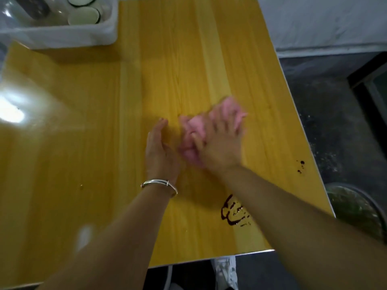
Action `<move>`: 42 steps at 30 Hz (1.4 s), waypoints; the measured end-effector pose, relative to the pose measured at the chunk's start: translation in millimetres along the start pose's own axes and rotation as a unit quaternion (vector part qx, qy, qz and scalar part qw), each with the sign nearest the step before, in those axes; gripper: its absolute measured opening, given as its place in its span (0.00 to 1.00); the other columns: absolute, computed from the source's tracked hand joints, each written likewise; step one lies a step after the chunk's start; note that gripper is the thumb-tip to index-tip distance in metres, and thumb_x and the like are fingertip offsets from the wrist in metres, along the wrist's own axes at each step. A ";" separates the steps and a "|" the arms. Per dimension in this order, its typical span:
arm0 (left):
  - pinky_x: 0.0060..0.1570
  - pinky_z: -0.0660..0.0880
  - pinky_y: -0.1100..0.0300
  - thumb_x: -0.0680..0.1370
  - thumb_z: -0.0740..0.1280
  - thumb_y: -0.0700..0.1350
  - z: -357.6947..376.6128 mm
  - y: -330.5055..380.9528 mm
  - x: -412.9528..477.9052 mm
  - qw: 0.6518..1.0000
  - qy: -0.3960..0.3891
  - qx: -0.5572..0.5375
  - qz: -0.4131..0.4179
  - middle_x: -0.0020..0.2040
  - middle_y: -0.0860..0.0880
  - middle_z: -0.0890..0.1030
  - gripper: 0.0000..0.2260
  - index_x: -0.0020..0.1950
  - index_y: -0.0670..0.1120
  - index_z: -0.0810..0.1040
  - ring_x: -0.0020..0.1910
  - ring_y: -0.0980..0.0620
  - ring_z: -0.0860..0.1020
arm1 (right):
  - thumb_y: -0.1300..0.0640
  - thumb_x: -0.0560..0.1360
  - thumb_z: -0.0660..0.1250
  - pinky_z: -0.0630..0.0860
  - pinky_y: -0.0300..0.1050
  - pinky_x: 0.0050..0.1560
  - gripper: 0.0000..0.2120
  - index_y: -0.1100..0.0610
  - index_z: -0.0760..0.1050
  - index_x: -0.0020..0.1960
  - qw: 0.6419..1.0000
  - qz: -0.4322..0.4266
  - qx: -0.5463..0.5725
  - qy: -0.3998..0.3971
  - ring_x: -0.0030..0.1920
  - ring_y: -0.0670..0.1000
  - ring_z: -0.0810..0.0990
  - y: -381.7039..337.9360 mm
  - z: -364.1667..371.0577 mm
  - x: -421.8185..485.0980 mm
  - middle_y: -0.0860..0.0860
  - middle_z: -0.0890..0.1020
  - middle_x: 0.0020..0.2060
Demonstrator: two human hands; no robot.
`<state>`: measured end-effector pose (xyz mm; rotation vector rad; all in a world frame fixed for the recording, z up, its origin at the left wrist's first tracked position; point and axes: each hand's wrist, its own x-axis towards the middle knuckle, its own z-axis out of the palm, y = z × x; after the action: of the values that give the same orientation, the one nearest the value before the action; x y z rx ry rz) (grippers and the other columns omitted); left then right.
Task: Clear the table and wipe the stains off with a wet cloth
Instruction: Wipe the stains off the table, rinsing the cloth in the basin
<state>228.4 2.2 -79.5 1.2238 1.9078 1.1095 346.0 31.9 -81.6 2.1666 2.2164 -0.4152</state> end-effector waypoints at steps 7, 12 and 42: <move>0.71 0.60 0.47 0.75 0.51 0.34 -23.5 -23.6 -37.3 0.998 -0.007 0.051 0.039 0.67 0.43 0.70 0.20 0.64 0.41 0.71 0.68 0.46 0.67 | 0.40 0.77 0.44 0.46 0.63 0.73 0.29 0.51 0.59 0.74 0.973 -0.226 -0.052 -0.011 0.76 0.60 0.51 -10.9 11.6 -29.3 0.54 0.57 0.76; 0.73 0.44 0.60 0.78 0.54 0.32 -14.4 -14.3 -47.8 0.988 -0.059 0.119 0.079 0.72 0.48 0.65 0.20 0.68 0.44 0.68 0.72 0.56 0.57 | 0.43 0.81 0.43 0.36 0.59 0.74 0.27 0.48 0.40 0.76 0.999 0.021 -0.039 -0.021 0.75 0.56 0.36 68.2 -19.1 -14.9 0.51 0.40 0.76; 0.72 0.34 0.52 0.81 0.49 0.46 53.4 8.8 -50.1 0.922 -0.125 0.345 0.125 0.77 0.51 0.51 0.21 0.75 0.49 0.54 0.76 0.51 0.43 | 0.45 0.81 0.44 0.33 0.58 0.71 0.28 0.56 0.49 0.77 0.951 0.294 0.066 0.073 0.75 0.60 0.38 112.3 -1.4 -92.2 0.57 0.44 0.76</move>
<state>295.5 -24.7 -94.0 1.9253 2.0377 0.3367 460.4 -57.7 -82.3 2.8514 1.4997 -0.3902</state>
